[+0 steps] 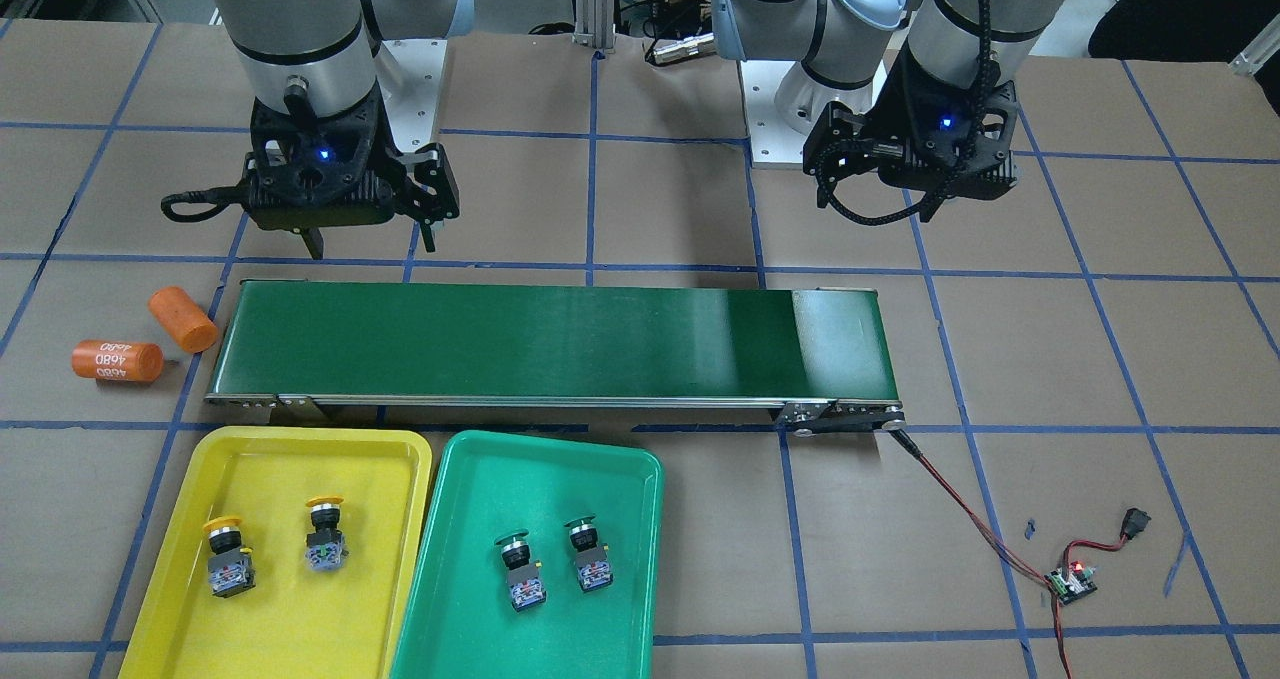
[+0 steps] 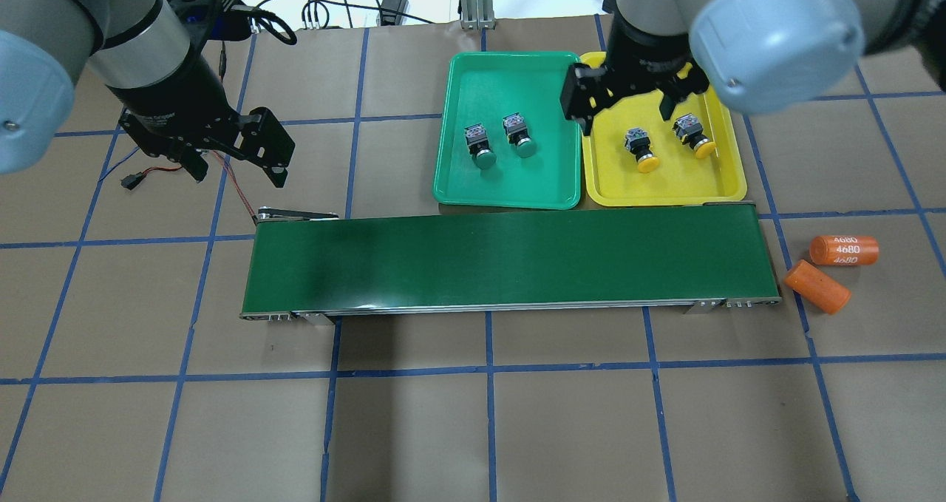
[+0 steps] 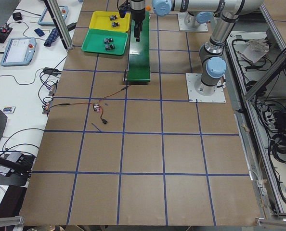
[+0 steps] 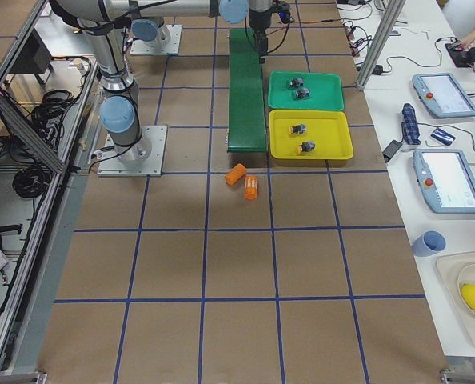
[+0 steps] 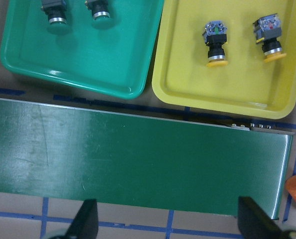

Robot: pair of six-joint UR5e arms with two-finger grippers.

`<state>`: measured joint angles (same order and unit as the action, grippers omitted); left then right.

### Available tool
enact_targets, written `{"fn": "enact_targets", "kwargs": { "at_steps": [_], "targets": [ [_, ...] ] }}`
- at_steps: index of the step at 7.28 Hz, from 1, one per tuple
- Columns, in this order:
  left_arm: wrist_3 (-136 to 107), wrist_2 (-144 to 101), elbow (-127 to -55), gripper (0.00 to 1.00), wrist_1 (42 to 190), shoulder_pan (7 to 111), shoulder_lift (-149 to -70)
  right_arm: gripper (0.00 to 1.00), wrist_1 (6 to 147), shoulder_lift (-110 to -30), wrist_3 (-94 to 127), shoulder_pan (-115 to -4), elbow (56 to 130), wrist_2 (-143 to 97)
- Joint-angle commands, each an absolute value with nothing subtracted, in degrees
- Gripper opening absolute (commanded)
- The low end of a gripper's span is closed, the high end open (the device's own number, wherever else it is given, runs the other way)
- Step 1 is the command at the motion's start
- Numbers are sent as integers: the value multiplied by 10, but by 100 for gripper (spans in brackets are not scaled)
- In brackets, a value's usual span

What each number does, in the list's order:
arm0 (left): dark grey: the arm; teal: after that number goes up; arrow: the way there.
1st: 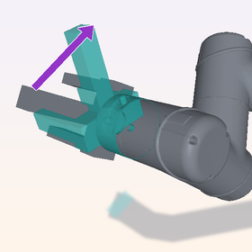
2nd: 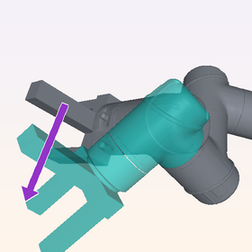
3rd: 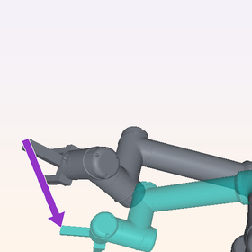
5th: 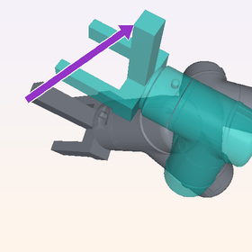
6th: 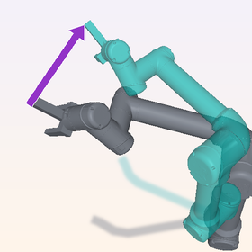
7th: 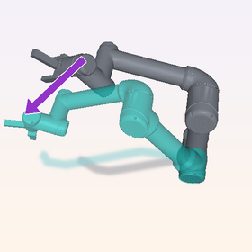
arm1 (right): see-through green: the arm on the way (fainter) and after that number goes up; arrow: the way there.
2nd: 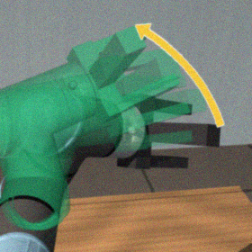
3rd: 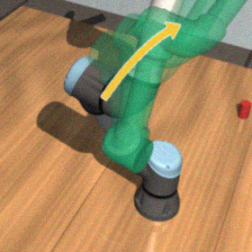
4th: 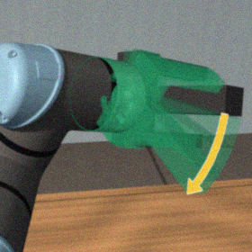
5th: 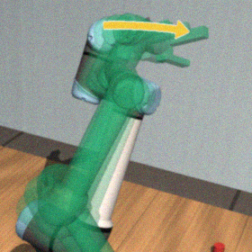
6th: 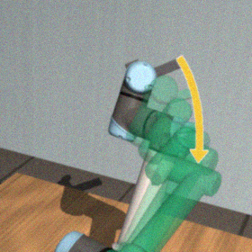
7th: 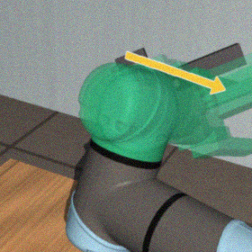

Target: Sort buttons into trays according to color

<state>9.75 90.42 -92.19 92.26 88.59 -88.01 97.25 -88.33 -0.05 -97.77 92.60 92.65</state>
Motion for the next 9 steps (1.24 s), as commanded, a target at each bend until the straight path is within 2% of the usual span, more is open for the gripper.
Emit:
{"fn": "enact_targets", "kwargs": {
  "at_steps": [1, 9],
  "targets": [
    [98, 904, -922, 100, 923, 886, -880, 100, 971, -918, 3, -974, 955, 922],
    [98, 903, -922, 100, 922, 886, -880, 100, 959, -933, 7, -975, 948, 894]
  ]
}}
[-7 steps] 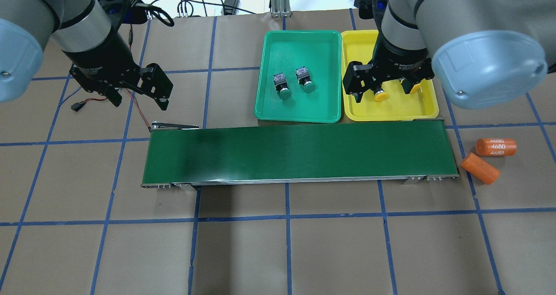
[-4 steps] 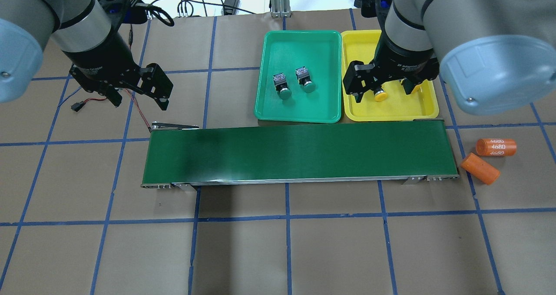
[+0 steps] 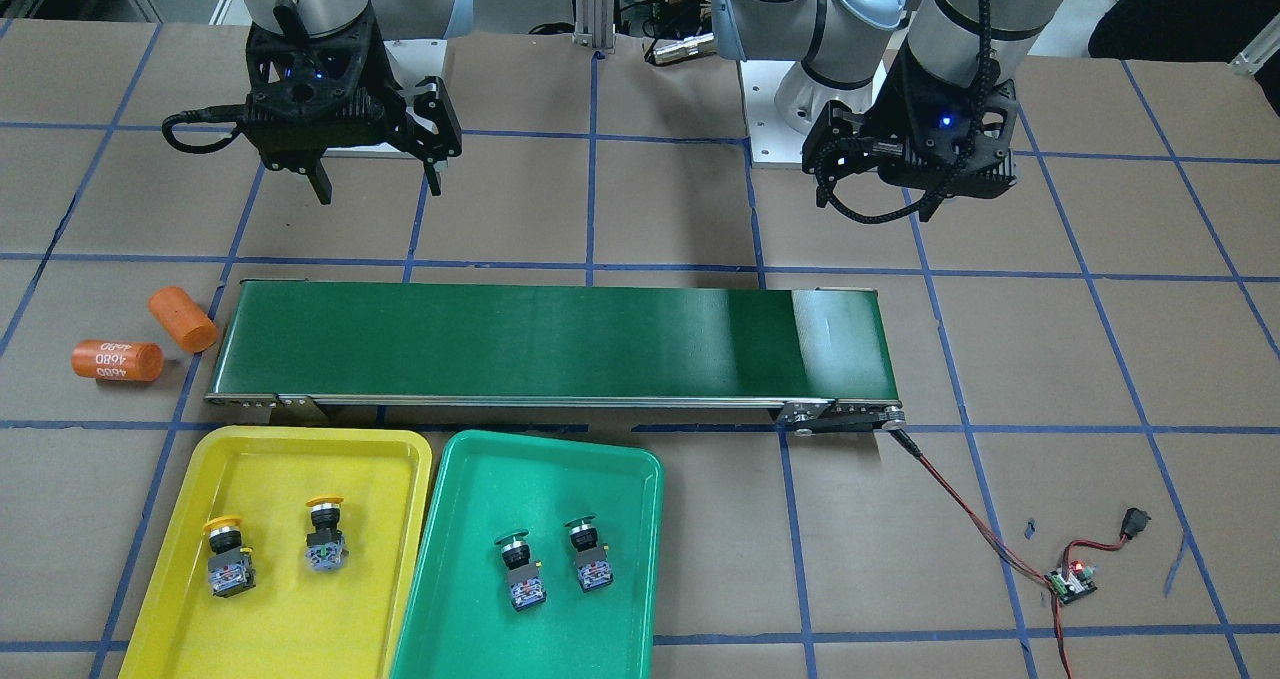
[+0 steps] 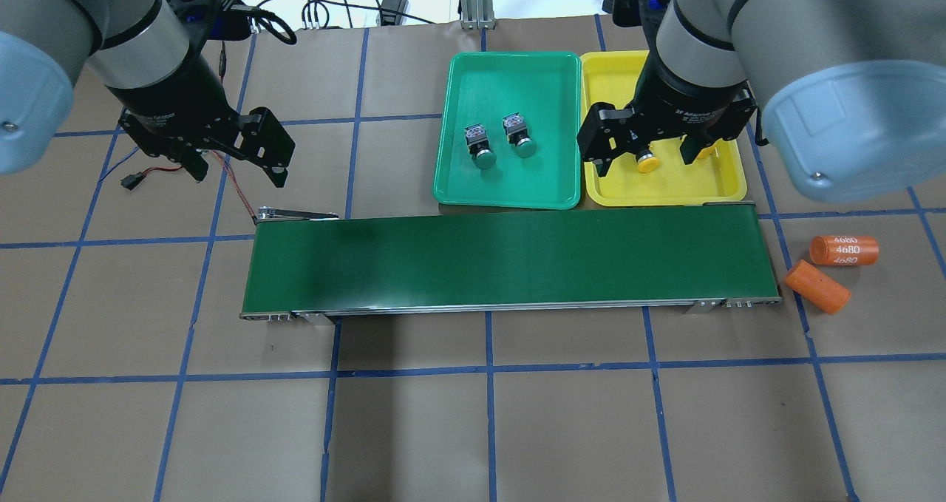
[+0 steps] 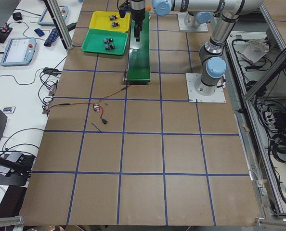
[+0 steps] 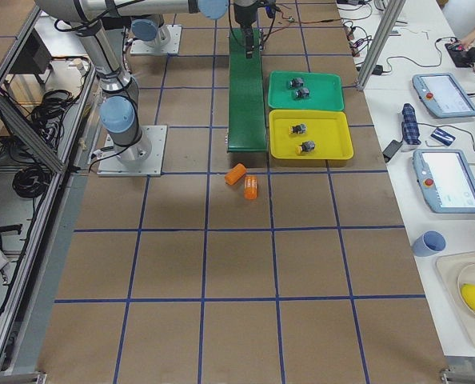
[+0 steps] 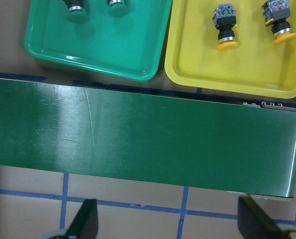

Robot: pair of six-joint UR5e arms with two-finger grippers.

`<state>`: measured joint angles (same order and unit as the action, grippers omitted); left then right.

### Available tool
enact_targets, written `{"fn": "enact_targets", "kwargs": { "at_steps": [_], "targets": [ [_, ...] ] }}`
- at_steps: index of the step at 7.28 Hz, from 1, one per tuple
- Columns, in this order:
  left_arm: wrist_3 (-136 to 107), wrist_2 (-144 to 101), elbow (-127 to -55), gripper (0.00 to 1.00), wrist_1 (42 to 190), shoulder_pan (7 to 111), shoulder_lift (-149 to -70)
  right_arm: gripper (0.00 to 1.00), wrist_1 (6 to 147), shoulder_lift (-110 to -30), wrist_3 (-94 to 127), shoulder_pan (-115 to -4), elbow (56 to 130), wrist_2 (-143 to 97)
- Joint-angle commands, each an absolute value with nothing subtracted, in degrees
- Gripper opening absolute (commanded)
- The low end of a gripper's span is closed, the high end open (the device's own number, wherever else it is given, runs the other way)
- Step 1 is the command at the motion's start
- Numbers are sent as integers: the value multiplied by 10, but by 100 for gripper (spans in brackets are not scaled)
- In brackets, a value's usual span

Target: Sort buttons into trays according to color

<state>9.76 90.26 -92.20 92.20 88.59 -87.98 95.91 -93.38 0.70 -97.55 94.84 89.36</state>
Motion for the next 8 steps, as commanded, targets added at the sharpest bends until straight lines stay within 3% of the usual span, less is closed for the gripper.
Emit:
{"fn": "enact_targets", "kwargs": {
  "at_steps": [1, 8],
  "targets": [
    [98, 903, -922, 100, 922, 886, -880, 100, 956, -933, 8, -971, 947, 897],
    [98, 903, -922, 100, 922, 886, -881, 100, 959, -930, 33, -969, 947, 897]
  ]
}}
